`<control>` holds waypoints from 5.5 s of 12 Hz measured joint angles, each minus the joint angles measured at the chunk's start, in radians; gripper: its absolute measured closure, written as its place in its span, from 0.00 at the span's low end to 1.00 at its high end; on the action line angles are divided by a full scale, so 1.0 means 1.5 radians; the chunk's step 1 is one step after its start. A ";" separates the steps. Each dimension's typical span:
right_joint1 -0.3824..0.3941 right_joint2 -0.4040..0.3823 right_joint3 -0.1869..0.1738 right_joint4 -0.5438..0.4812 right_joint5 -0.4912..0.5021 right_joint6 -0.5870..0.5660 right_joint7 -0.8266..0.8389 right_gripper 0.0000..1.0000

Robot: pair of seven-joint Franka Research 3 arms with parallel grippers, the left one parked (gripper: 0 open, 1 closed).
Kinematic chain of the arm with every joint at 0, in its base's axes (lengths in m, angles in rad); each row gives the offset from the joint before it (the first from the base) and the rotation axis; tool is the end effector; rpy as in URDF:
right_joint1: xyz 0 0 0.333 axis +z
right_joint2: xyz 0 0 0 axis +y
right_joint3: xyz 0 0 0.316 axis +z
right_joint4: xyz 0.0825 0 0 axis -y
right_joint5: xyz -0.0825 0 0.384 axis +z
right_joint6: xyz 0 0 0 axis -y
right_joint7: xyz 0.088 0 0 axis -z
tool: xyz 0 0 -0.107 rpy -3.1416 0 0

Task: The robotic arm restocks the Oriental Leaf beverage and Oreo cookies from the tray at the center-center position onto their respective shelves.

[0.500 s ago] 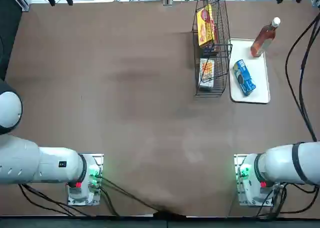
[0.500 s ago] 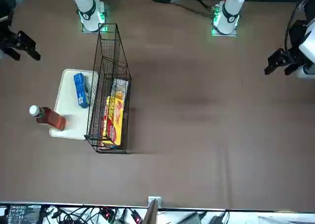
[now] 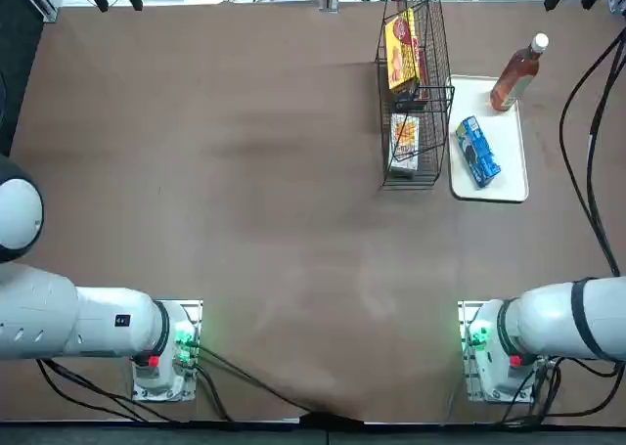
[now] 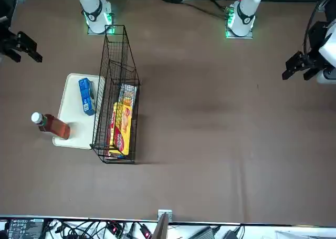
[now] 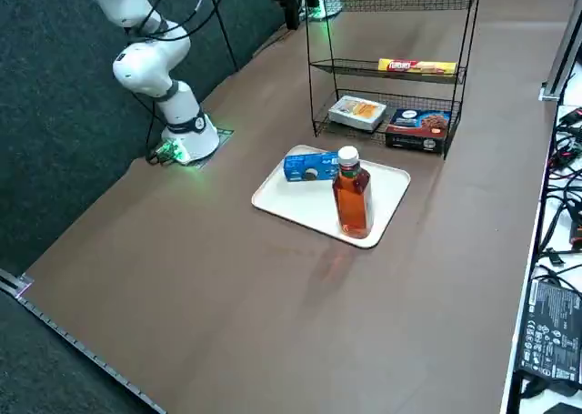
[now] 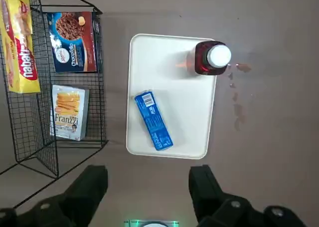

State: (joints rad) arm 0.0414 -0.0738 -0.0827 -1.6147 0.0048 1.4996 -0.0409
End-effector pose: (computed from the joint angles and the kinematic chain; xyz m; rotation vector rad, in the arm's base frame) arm 0.5234 -0.0228 0.6375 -3.1284 -0.0003 0.0643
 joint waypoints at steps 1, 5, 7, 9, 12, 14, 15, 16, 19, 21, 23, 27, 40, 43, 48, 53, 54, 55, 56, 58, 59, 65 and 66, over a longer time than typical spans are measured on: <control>0.000 0.002 -0.001 0.000 -0.001 0.000 0.000 0.00; -0.002 0.040 -0.006 0.000 -0.027 0.040 0.000 0.00; -0.013 0.079 -0.009 -0.001 -0.029 0.081 -0.004 0.00; -0.028 0.122 -0.011 -0.001 -0.030 0.139 -0.035 0.00; -0.045 0.194 -0.012 -0.001 -0.031 0.221 -0.073 0.00; -0.051 0.217 -0.012 0.000 -0.031 0.248 -0.098 0.00; -0.057 0.225 -0.013 0.000 -0.031 0.258 -0.115 0.00; -0.064 0.233 -0.013 0.000 -0.031 0.264 -0.133 0.00; -0.078 0.252 -0.013 -0.001 -0.030 0.283 -0.160 0.00; -0.078 0.258 -0.012 -0.005 -0.030 0.292 -0.161 0.00; -0.079 0.260 -0.012 -0.011 -0.030 0.300 -0.161 0.00; -0.088 0.262 -0.012 -0.046 -0.029 0.337 -0.161 0.00; -0.100 0.290 -0.013 -0.068 0.021 0.379 -0.144 0.04; -0.100 0.293 -0.013 -0.069 0.021 0.379 -0.138 0.07; -0.104 0.293 -0.014 -0.068 0.019 0.379 -0.137 0.41; -0.101 0.288 -0.006 -0.054 0.022 0.359 -0.100 0.41; -0.099 0.285 -0.004 -0.039 0.025 0.336 -0.085 0.41; -0.096 0.281 -0.002 -0.019 0.031 0.307 -0.075 0.41; -0.095 0.275 -0.001 0.004 0.042 0.270 -0.074 0.41; -0.092 0.250 0.000 0.042 0.056 0.200 -0.073 0.41; -0.089 0.233 0.001 0.052 0.064 0.177 -0.071 0.41; -0.072 0.141 0.002 0.053 0.225 0.065 -0.064 0.41; -0.071 0.137 0.002 0.048 0.257 0.052 -0.064 0.41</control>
State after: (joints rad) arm -0.0655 0.1317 -0.0795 -1.5421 0.3906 1.5772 -0.1368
